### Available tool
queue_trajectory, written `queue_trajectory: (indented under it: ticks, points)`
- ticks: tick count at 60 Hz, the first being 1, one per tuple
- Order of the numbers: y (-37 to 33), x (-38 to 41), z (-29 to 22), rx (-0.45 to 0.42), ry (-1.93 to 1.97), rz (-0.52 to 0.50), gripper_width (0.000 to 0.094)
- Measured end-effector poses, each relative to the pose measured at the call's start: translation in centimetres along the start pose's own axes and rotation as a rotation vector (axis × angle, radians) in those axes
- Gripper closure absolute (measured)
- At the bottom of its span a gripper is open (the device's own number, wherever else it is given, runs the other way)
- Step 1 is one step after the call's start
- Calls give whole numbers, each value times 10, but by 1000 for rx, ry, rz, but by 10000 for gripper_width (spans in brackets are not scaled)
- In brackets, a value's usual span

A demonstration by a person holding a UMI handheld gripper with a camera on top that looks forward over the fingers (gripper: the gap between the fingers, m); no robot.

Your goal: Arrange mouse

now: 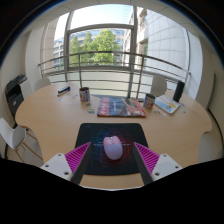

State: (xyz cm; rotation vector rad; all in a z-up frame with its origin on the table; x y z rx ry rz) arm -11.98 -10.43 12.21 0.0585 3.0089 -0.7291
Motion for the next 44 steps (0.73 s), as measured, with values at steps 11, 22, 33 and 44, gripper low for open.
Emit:
queue_trajectory:
  ticks: [11,22,33,44]
  points:
    - [-93,3,-8,-45,6,5,93]
    - [-170,3,8,-68,-5,13,92]
    - [-221,5,26,-77,-11,12,94]
    - [-246,10,27,-94,-14,8,95]
Point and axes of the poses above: the point between the fingertips, and its own axes, seen from behind it with the camera up: x to the left, z down, y forward, the way the camera looks, the point moved 3 cm from there along -y, backward, against the way the camera looks, and after that the axes turned 10 degrees about -x, right-handed, at the moved point
